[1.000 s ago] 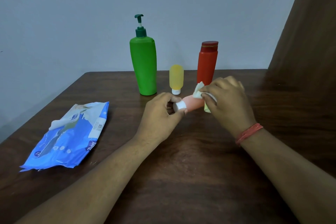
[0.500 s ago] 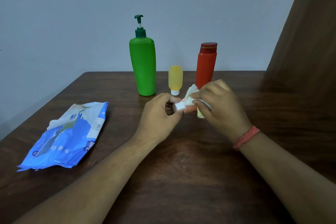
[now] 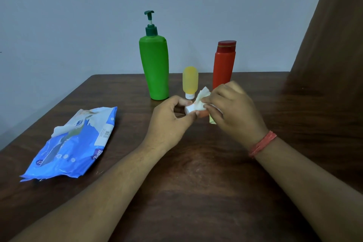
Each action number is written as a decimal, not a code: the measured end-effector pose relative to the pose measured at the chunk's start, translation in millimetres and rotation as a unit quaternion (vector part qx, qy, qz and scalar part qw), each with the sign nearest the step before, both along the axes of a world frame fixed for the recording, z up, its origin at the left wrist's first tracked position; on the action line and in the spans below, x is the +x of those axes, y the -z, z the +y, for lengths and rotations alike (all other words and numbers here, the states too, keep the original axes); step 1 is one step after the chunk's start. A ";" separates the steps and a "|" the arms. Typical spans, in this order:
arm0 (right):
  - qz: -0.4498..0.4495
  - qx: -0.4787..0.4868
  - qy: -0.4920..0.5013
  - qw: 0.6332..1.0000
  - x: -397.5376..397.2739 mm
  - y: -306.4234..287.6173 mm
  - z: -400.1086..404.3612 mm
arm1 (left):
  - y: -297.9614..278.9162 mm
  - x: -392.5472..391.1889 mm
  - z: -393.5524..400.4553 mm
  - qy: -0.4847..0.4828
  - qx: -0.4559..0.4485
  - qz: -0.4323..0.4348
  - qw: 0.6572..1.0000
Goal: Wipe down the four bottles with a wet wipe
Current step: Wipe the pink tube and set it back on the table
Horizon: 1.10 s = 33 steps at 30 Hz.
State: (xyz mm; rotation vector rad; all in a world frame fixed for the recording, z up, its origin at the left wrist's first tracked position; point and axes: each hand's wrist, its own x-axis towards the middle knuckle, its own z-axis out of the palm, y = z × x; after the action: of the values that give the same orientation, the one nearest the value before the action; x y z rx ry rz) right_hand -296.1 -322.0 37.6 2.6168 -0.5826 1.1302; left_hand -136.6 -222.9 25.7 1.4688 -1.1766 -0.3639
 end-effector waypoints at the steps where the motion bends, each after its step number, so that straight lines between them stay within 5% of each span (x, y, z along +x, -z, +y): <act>1: 0.006 -0.006 0.005 1.000 -0.6 -0.1 -1.7 | 0.4 0.6 0.7 0.001 0.000 0.011 1.000; 6: -0.048 0.045 0.095 0.993 -15.2 -1.8 -13.3 | 0.7 3.7 0.0 0.004 0.013 0.031 0.999; 11: 0.008 -0.011 -0.014 1.000 -1.0 0.9 2.4 | 0.7 -4.0 0.8 0.013 -0.010 -0.071 0.997; 15: -0.011 0.002 0.047 0.999 -2.0 -2.0 -4.5 | 0.6 1.3 -0.7 -0.001 -0.018 -0.094 0.995; 19: -0.048 0.052 0.114 0.991 -15.8 -2.8 -15.1 | -1.1 2.9 -1.9 -0.005 0.006 -0.004 1.000; 25: -0.010 0.020 0.023 0.999 -4.0 0.4 -4.2 | 2.3 1.9 -2.0 0.012 -0.004 0.124 0.992; 29: -0.078 0.035 0.093 0.992 -12.8 -3.0 -10.7 | 0.5 -0.1 -1.3 0.027 -0.003 0.250 0.968; 33: 0.012 -0.056 0.001 0.998 -2.9 3.7 2.7 | -2.5 -7.6 -0.1 0.042 -0.037 0.372 0.927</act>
State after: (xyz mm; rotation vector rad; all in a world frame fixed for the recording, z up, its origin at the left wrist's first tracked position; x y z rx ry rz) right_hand -299.0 -319.3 33.9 2.5302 -0.5035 1.0972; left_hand -144.2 -223.0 28.2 1.0567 -0.6230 -0.8406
